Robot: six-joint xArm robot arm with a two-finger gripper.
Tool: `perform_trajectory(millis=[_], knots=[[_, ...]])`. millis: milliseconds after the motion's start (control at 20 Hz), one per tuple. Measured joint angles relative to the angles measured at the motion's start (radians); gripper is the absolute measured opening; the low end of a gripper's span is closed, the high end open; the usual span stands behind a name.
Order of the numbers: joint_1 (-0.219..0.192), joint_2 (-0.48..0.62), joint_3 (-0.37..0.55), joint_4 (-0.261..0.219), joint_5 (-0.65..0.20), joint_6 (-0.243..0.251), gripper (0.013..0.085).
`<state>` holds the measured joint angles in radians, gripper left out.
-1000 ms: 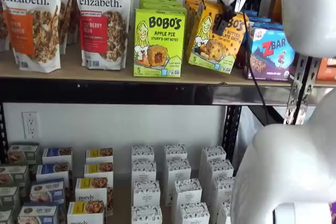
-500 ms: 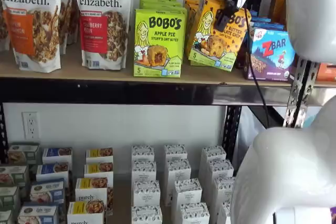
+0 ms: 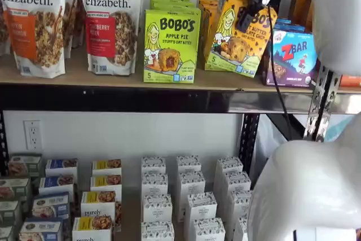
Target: Pick up the orange box on the top shelf, the fifth box from the left
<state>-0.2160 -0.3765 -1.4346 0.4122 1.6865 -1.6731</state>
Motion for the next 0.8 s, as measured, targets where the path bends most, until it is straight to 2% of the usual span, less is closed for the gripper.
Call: perform_trajectory(millis=[200, 350, 800], knots=[[-0.015, -0.033, 0.022, 0.007, 0.025, -0.007, 0.0410], [-0.031, -0.082, 0.074, 0.032, -0.001, -0.016, 0.0410], [-0.050, -0.185, 0.184, 0.033, -0.030, -0.038, 0.0410]])
